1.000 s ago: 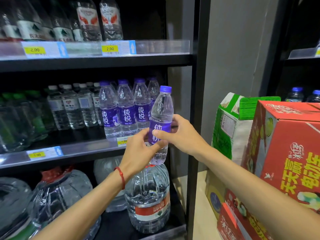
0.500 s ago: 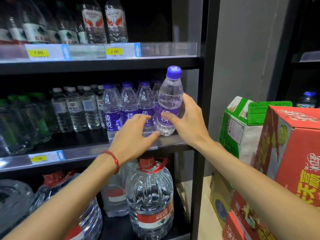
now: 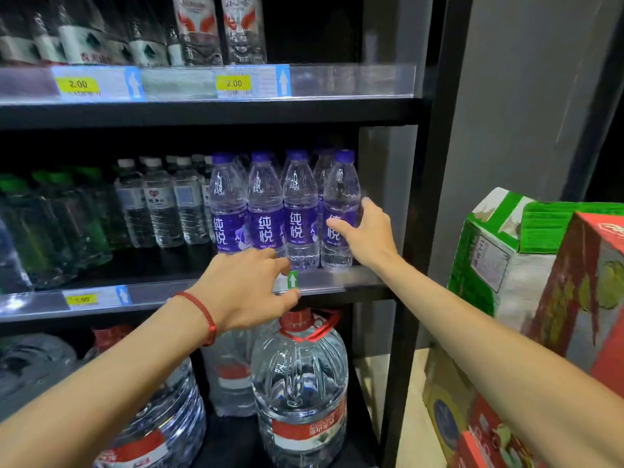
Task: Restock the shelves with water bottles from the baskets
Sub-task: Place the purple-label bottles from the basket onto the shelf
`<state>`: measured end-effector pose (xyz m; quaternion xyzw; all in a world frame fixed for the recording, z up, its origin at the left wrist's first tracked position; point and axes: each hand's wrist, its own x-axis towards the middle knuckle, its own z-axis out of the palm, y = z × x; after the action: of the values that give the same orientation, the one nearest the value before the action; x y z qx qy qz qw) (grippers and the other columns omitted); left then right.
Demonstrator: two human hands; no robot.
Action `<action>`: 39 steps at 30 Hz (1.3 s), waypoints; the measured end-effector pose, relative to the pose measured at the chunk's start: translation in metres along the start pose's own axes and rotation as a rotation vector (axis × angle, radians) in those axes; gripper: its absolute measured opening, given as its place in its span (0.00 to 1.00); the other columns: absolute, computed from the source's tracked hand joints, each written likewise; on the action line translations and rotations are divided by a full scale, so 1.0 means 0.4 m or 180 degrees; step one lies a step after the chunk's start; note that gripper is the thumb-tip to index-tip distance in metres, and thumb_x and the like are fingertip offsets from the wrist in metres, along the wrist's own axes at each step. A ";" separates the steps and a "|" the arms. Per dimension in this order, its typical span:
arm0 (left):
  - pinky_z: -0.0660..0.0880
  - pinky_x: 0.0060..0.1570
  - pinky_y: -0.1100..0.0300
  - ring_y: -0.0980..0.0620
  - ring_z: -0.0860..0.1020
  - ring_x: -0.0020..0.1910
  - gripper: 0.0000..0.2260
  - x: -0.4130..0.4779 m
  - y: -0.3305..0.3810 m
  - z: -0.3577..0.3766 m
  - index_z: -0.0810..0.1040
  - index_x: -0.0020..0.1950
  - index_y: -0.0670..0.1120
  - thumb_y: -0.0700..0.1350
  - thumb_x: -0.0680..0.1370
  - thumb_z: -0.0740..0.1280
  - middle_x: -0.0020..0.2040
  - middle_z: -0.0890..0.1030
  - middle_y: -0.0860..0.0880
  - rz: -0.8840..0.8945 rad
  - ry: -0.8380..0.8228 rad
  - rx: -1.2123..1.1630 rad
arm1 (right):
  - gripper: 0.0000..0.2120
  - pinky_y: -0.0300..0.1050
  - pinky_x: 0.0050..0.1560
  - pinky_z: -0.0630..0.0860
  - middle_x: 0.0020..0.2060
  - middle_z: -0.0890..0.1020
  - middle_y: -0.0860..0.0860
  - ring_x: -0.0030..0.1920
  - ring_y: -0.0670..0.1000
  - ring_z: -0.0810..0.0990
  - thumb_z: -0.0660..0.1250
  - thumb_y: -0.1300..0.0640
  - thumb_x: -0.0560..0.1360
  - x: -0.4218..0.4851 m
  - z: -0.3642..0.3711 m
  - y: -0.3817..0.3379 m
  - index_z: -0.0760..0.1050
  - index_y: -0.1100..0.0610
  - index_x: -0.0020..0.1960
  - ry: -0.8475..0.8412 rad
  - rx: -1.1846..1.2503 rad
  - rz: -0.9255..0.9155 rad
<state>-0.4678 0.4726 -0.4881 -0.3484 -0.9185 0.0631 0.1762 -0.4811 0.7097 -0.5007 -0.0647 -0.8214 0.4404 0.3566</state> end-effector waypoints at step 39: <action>0.75 0.40 0.53 0.46 0.81 0.46 0.25 -0.363 -0.200 0.151 0.81 0.52 0.53 0.64 0.74 0.50 0.45 0.81 0.52 0.0044 -0.0239 0.0519 | 0.17 0.51 0.41 0.73 0.40 0.78 0.50 0.42 0.55 0.80 0.62 0.39 0.73 -0.459 0.223 -0.107 0.77 0.53 0.47 -0.1473 -0.2797 -0.2196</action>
<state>-0.4384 0.3169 -0.5659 -0.3366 -0.9138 0.1519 0.1690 -0.3942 0.5462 -0.5968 0.1616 -0.9563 -0.0785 0.2308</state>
